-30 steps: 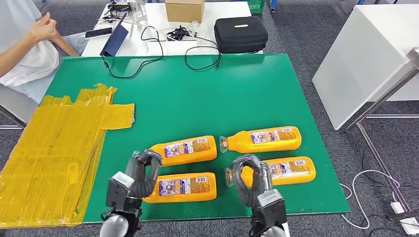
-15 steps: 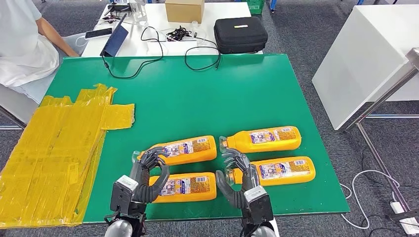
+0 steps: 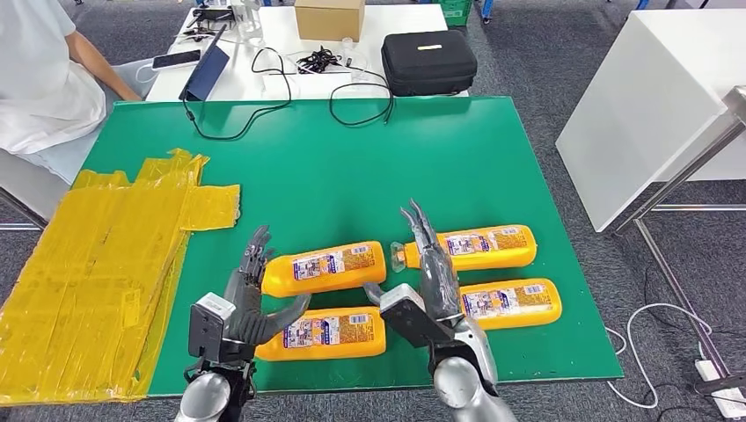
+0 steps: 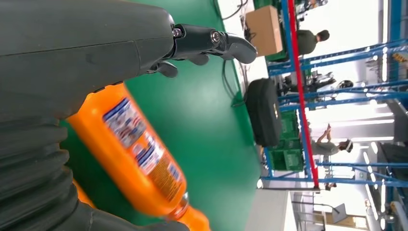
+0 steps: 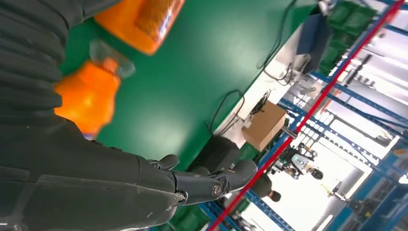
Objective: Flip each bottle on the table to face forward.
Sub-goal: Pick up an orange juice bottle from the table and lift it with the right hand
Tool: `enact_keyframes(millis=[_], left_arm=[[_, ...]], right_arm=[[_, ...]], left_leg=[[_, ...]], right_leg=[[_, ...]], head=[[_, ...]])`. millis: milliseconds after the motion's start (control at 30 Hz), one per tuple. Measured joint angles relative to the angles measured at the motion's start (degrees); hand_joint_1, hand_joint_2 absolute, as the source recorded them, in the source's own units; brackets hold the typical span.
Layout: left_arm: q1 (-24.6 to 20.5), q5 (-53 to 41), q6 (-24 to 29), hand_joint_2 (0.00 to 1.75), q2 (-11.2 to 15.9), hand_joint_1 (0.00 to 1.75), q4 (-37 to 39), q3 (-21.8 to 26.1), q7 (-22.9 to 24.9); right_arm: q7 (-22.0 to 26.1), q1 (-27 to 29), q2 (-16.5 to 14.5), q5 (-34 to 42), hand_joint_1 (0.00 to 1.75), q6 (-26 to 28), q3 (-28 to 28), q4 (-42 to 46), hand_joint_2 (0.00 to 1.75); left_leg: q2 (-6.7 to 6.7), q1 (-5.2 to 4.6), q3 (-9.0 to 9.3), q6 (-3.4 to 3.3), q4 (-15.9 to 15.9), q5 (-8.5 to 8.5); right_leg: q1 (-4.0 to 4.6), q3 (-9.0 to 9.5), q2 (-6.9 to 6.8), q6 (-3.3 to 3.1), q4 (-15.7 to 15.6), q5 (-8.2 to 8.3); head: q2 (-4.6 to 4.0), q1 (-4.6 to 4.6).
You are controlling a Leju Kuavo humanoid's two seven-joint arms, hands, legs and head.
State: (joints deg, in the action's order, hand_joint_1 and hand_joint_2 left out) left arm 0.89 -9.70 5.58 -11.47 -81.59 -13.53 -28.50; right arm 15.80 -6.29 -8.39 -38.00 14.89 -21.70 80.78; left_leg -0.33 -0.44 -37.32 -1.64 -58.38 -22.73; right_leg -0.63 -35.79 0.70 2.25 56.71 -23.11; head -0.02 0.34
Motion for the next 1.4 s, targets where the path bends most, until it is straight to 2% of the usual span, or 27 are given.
enact_keyframes(millis=[100, 200, 333, 500, 600, 967, 1133, 1400], left_arm=[[-1.8, 0.2, -0.8, 1.75, 0.1, 0.0, 0.0, 1.6, 0.3], [-3.8, 0.9, -1.9, 1.75, 0.2, 0.0, 0.0, 3.1, 0.7], [-5.4, 1.3, -2.6, 1.75, 0.2, 0.0, 0.1, 4.3, 1.0], [-6.6, 1.9, -3.0, 1.75, 0.2, 0.0, 0.8, 4.7, 1.0], [-7.4, 2.3, -3.0, 1.75, 0.2, 0.0, 1.8, 4.8, 1.0], [-9.2, 3.3, -3.0, 1.75, 0.2, 0.0, 4.5, 4.8, 1.0], [-10.0, 3.9, -2.9, 1.75, 0.2, 0.0, 6.2, 4.8, 0.7], [-10.3, 4.1, -2.8, 1.75, 0.2, 0.0, 7.8, 4.8, 0.5]], right_arm=[[-4.8, -5.5, 1.1, -5.2, 0.0, -1.0, -1.2, -4.3, 1.75], [-8.4, -12.6, 2.0, -8.7, 0.0, -4.2, -3.0, -11.8, 1.75], [-9.0, -19.1, 2.6, -9.6, 0.0, -5.4, -4.7, -20.4, 1.75], [-9.7, -24.0, 3.0, -10.5, 0.0, -9.1, -7.0, -28.5, 1.75], [-8.4, -26.7, 2.6, -10.5, 0.0, -10.8, -8.5, -33.9, 1.75], [-5.5, -30.6, 0.3, -8.9, 0.0, -14.0, -11.7, -43.6, 1.75], [-2.6, -31.8, -1.7, -6.4, 0.0, -16.5, -13.2, -45.3, 1.75], [-2.1, -32.7, -2.7, -5.6, 0.0, -17.5, -14.5, -46.2, 1.75]], left_leg=[[0.03, 0.0, 0.0, 0.01, 0.0, 0.04], [0.03, 0.0, 0.02, 0.03, 0.0, 0.13], [-0.11, 0.01, 0.0, 0.02, 0.0, 0.21], [-0.12, 0.0, -0.04, 0.02, 0.0, 0.2], [-0.13, 0.0, -0.04, 0.02, 0.0, 0.2], [-0.11, 0.0, -0.04, 0.02, 0.0, 0.2], [-0.11, 0.01, -0.04, 0.02, 0.0, 0.2], [-0.11, 0.0, -0.04, 0.02, 0.0, 0.2]], right_leg=[[0.01, 0.0, 0.0, -0.09, 0.0, 0.09], [0.01, -0.01, 0.0, -0.07, 0.0, 0.15], [0.01, 0.01, -0.12, -0.06, 0.0, 0.16], [0.01, -0.01, -0.12, -0.05, 0.0, 0.16], [0.01, -0.01, -0.12, -0.05, 0.0, 0.16], [0.01, -0.02, -0.11, -0.05, 0.0, 0.16], [0.01, -0.04, -0.11, -0.06, 0.0, 0.16], [0.0, -0.04, -0.11, -0.06, 0.0, 0.16]], head=[[0.0, -0.01], [0.0, -0.01], [0.0, 0.01], [0.0, 0.0], [0.0, 0.01], [0.0, 0.01], [0.0, 0.01], [0.0, 0.01]])
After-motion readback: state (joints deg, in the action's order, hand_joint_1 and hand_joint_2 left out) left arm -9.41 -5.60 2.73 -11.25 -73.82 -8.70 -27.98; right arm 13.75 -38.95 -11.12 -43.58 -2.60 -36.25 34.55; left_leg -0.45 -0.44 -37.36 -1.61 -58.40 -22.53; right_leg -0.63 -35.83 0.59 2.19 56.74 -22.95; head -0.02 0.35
